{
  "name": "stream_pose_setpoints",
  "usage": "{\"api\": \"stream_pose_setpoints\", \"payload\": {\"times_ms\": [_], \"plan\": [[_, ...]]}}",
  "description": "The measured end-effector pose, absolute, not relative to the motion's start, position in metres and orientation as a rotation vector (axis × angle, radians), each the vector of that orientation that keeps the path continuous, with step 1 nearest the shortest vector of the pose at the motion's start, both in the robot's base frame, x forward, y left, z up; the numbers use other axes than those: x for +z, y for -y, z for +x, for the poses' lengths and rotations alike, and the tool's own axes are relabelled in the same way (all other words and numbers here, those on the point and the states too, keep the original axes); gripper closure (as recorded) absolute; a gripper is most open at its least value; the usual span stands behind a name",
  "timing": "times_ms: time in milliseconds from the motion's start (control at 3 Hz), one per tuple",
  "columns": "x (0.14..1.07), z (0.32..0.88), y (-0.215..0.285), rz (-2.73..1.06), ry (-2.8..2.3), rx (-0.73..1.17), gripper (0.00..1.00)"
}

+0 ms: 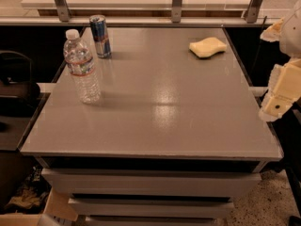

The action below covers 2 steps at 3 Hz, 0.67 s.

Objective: Move sponge near water bottle

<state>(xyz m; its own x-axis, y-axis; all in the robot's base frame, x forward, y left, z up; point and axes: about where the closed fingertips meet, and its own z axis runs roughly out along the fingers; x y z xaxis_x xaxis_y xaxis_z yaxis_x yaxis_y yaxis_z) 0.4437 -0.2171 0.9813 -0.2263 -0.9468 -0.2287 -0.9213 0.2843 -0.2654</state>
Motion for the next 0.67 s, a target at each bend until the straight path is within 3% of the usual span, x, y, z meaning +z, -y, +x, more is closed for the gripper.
{"api": "stream_pose_setpoints", "payload": {"times_ms": [667], "plan": [[0.998, 0.528, 0.208, -1.790, -2.035, -0.176, 0.00]]}}
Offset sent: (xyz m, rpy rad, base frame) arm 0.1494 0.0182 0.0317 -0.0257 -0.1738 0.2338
